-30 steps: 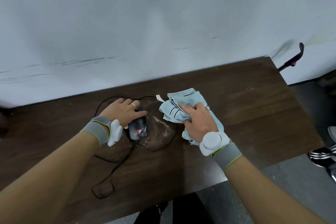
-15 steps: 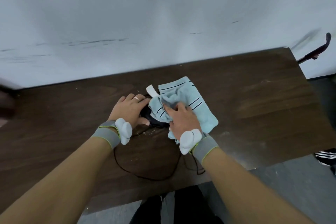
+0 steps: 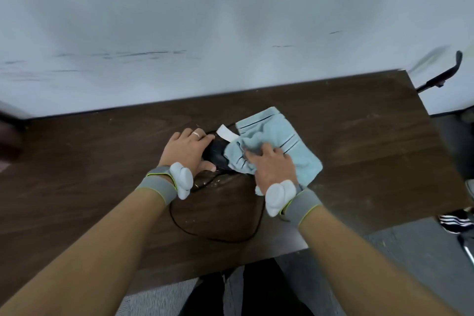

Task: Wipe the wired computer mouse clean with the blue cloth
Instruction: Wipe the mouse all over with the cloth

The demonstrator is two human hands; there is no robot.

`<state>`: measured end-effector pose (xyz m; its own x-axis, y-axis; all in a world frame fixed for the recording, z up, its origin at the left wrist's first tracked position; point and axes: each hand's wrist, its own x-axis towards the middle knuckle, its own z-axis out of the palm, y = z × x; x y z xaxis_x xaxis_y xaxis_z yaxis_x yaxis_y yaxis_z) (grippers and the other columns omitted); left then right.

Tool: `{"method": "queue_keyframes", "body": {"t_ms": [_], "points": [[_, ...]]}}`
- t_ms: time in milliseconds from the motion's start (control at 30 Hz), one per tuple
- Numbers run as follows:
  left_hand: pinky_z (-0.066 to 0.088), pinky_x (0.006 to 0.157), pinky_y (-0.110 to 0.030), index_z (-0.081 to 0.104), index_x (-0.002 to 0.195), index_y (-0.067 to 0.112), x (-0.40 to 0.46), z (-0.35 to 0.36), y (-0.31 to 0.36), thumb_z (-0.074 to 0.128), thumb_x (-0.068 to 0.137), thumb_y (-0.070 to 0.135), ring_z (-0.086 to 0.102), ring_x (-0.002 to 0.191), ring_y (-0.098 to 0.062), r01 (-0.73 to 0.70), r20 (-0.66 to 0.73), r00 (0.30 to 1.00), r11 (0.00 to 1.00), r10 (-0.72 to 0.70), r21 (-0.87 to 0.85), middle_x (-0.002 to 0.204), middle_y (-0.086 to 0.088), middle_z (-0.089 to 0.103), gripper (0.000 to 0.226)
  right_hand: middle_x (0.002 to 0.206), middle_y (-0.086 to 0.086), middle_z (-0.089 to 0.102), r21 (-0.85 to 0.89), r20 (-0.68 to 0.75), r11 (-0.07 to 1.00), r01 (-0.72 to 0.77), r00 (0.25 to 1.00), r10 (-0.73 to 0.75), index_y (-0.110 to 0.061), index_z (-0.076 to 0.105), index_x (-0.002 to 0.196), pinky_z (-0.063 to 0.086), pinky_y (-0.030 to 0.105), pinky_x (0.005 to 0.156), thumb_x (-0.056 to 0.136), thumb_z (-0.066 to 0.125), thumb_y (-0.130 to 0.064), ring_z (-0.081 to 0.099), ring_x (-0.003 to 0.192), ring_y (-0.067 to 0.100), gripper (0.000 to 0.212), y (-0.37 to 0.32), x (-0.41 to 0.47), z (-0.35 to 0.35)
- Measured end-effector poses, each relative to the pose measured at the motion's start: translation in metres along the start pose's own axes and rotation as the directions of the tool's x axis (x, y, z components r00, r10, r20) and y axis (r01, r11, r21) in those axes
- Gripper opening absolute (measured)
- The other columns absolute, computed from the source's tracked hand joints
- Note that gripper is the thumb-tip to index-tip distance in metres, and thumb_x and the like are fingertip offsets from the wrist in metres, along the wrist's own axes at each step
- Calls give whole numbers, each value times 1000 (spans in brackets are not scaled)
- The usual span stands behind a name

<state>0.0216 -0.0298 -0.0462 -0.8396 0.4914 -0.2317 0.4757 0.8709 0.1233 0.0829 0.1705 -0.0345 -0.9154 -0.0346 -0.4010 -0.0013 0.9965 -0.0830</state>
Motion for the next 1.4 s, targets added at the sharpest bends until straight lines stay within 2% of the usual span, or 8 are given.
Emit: {"method": "queue_keyframes", "body": {"t_ms": [100,300,533,700,833,933,1233,1400], "points": [[34,93,-40,38,136,22,0,0,0,64,72,57,42,116,-29,-1,2,1000,1000,1,3,130,-4,50,77,127,12,43,39,-67,994,-103,992,106,-40,39,135,38,44,93,88,47,-18,44,114,36,52,15,6,-14],[36,85,-42,49,125,19,0,0,2,64,73,43,46,108,-31,15,-16,1000,1000,-15,19,123,-7,54,58,119,10,44,92,-110,981,172,981,-162,-44,21,141,40,43,93,89,45,-14,45,106,32,65,-23,-14,7],[33,93,-40,39,134,23,3,-2,2,67,69,55,41,117,-28,25,31,999,1000,-25,-8,130,-3,49,77,122,10,45,65,-114,994,-93,988,100,-43,37,135,38,42,92,89,46,-20,45,111,34,52,13,3,-9],[34,88,-40,46,127,22,2,-2,4,63,73,49,44,111,-29,31,-8,999,999,-31,-13,125,-5,52,62,116,10,44,89,-115,984,155,983,-144,-43,22,142,40,43,91,88,48,-16,46,105,33,66,-24,-13,5],[33,94,-40,39,134,23,2,-1,3,66,70,55,41,116,-29,45,38,998,998,-43,-41,129,-4,48,77,128,9,42,-17,-4,999,-33,999,33,-47,24,139,36,42,97,89,48,-21,43,116,35,61,8,0,2],[33,95,-39,32,138,24,-2,2,1,65,74,51,39,118,-28,26,52,998,999,-25,-30,134,-3,46,77,126,10,45,15,-82,996,-88,993,89,-43,34,137,38,41,94,90,46,-22,45,113,33,53,14,5,-11],[33,92,-41,54,119,20,-4,-8,-3,68,64,57,41,114,-30,108,128,988,977,-86,-182,121,-8,54,67,109,7,46,178,-226,947,268,948,-226,-41,32,140,41,39,89,86,49,-15,44,99,26,62,-12,-27,-8],[41,88,-40,56,121,23,-1,-17,1,46,52,79,46,105,-27,277,274,945,885,-179,-374,102,-4,55,90,111,9,47,213,-201,977,9,979,34,-42,36,138,40,41,88,87,47,-18,46,102,31,57,9,-7,-11]]}}
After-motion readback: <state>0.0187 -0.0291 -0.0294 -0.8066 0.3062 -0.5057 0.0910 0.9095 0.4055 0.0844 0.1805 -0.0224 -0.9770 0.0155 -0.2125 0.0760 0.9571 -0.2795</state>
